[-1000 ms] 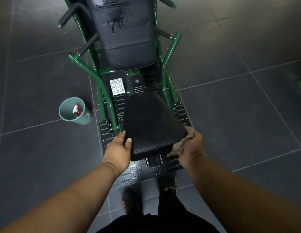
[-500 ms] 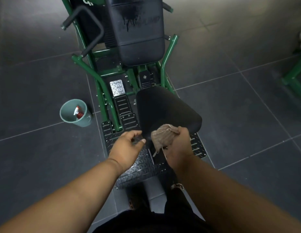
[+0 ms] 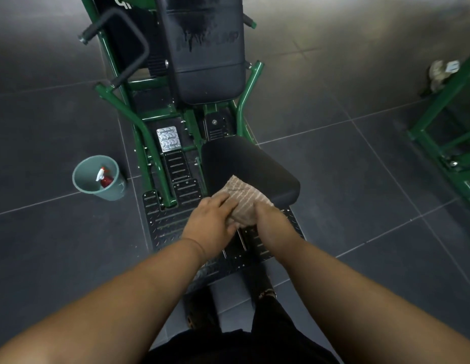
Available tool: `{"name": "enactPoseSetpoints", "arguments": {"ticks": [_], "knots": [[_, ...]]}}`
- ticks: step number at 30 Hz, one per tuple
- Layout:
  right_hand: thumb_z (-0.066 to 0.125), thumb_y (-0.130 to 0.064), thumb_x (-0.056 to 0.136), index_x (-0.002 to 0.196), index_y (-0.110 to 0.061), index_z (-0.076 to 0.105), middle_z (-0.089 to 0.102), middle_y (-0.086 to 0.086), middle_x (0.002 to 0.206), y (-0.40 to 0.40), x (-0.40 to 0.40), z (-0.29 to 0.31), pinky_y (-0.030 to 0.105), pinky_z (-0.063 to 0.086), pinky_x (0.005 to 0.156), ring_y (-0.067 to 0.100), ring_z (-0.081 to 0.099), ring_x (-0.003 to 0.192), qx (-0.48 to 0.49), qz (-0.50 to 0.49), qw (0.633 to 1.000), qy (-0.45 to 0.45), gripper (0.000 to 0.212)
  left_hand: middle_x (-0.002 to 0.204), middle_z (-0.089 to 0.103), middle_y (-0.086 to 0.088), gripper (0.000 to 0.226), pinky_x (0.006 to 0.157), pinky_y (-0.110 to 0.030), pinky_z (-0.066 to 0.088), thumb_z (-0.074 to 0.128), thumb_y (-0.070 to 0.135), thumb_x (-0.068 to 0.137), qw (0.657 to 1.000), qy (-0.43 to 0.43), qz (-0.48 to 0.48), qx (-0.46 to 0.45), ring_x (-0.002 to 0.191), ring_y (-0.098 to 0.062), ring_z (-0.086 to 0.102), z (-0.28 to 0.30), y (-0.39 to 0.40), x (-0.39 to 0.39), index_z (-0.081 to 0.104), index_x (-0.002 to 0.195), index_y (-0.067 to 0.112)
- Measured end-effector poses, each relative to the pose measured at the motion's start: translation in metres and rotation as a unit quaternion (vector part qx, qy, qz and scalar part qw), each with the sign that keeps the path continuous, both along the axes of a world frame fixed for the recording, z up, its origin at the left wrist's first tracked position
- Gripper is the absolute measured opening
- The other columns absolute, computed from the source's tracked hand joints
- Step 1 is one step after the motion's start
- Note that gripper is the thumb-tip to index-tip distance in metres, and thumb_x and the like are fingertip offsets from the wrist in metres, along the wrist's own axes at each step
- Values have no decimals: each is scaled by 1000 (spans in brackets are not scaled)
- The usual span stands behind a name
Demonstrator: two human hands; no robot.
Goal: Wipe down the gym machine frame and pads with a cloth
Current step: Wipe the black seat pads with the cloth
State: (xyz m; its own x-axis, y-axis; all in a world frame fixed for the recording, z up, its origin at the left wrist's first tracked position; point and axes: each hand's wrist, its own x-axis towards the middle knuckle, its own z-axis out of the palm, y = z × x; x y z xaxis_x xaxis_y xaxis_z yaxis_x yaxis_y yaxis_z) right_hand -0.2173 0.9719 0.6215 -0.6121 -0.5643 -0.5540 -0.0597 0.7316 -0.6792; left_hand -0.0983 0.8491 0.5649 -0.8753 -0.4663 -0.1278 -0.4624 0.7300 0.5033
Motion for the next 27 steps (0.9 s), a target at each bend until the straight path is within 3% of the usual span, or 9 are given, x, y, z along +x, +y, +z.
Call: {"name": "enactPoseSetpoints", "arguments": {"ticks": [1,3,5,8,12,14,19,23,27], "knots": [[43,-15,106,120,-4,64,71,14,119,6,-8,-6,41,53,97,30,68,108,37,67,992,96,28,160,46,0,69,121,-40,34,71,46,92,1000,-21,2,-11,138,-30,46,-1,0,-3,49,155,28],[51,-3,101,121,0,68,73,18,116,16,-22,-13,42,55,94,33,69,104,30,106,975,194,27,168,34,1,75,127,-43,26,61,58,96,997,-73,9,-35,150,-28,35,-2,1,-11,37,161,30],[51,-1,100,123,-1,71,74,14,113,23,-30,-7,41,56,94,31,70,103,-39,67,981,180,29,175,19,-2,77,131,-45,15,50,61,102,992,-119,-5,-49,158,-29,21,-4,3,-23,23,166,29],[45,-16,102,122,-24,71,72,-6,108,29,-54,-9,39,56,91,17,68,98,-42,-16,994,100,34,177,5,-7,77,132,-43,6,41,57,107,987,-152,-27,-47,162,-32,8,-4,11,-50,10,169,24],[45,-17,100,132,-22,68,61,2,120,35,-87,-16,43,52,98,18,61,105,-56,-8,984,167,40,176,-1,-10,78,132,-46,6,37,55,108,983,-166,-49,-53,162,-36,2,-11,27,-98,4,169,21],[44,-19,98,132,-22,68,62,3,122,40,-104,-21,40,51,98,18,59,106,-50,2,981,186,42,176,-1,-10,77,132,-47,3,37,53,108,984,-162,-47,-54,162,-36,0,-12,38,-113,4,169,20],[41,-25,97,131,-22,69,64,2,121,34,-126,-27,47,51,100,21,59,109,-56,73,980,174,44,177,7,-2,62,132,-42,1,30,44,113,988,-153,12,-30,163,-27,6,0,43,-88,13,168,23],[38,-38,92,134,-29,68,66,1,121,17,-122,-37,36,43,102,23,57,112,-49,174,960,215,52,174,21,0,56,131,-41,5,30,37,113,973,-188,131,-26,161,-25,18,9,21,-28,25,167,24],[44,-31,95,134,-30,68,64,0,125,11,-120,-45,32,36,102,23,53,115,-63,178,955,229,47,176,11,-3,59,130,-44,-4,25,39,113,972,-205,107,-30,163,-31,0,8,21,-40,18,168,21]]}}
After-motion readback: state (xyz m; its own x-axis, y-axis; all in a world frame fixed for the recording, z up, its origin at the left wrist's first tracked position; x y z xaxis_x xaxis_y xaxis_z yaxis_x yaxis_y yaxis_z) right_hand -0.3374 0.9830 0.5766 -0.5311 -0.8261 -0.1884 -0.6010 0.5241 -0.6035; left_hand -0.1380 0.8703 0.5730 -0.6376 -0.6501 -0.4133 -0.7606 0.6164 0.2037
